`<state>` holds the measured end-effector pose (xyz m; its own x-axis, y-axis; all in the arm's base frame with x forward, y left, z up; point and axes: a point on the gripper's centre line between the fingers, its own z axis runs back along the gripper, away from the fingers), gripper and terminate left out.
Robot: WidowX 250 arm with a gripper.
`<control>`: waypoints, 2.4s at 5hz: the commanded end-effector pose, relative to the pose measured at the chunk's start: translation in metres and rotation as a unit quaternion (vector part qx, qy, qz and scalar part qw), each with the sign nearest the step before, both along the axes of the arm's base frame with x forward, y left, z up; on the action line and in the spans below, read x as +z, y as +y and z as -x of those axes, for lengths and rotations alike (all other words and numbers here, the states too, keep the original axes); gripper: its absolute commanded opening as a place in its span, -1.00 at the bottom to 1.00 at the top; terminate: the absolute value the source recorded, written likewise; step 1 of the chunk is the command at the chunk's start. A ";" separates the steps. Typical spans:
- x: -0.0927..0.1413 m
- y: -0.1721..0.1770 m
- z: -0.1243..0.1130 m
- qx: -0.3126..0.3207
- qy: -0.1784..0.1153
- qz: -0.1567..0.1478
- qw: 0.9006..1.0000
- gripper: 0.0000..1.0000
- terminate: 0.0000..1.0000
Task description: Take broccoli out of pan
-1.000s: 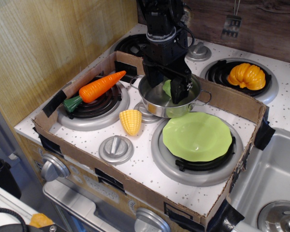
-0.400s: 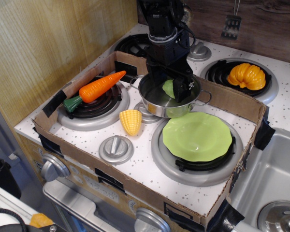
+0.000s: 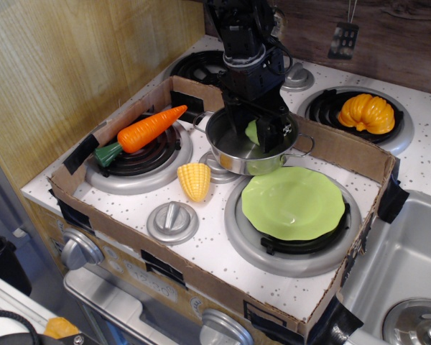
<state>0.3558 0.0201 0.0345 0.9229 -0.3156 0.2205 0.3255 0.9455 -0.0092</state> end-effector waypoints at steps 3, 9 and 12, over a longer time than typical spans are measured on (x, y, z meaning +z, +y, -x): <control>0.080 0.009 0.025 0.042 -0.012 -0.073 0.996 -1.00 -1.00; -0.006 -0.089 0.065 0.169 -0.049 0.059 0.983 1.00 -1.00; 0.102 -0.095 0.075 0.221 0.027 -0.056 0.973 1.00 -1.00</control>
<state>0.2711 -0.0677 0.1210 0.9899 0.0975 0.1032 -0.1098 0.9866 0.1205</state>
